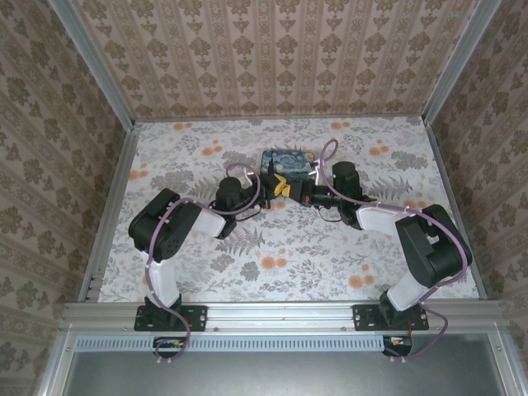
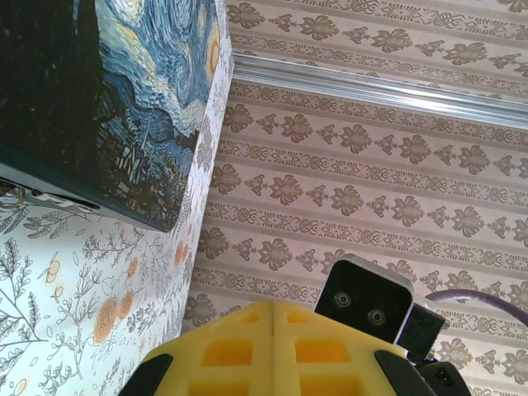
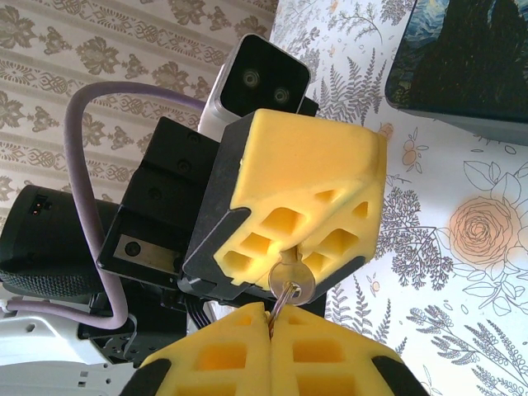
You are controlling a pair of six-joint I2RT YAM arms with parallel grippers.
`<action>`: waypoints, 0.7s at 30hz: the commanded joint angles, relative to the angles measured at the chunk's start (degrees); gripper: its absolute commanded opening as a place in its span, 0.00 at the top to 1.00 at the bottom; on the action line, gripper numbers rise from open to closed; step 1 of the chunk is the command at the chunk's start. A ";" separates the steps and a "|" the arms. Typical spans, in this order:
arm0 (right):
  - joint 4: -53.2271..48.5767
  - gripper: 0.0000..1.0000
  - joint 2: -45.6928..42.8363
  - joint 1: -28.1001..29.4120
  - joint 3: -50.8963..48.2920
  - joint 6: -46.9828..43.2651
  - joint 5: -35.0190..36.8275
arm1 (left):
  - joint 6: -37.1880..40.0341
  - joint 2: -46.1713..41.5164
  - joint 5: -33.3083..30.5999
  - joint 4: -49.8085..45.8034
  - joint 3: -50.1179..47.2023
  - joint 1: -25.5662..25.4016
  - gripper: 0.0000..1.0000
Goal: Unlock the padlock with the key
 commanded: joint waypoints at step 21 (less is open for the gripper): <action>2.24 0.53 -10.16 -3.02 -5.63 -5.29 3.63 | 26.83 -15.92 5.07 -29.23 5.78 0.88 1.00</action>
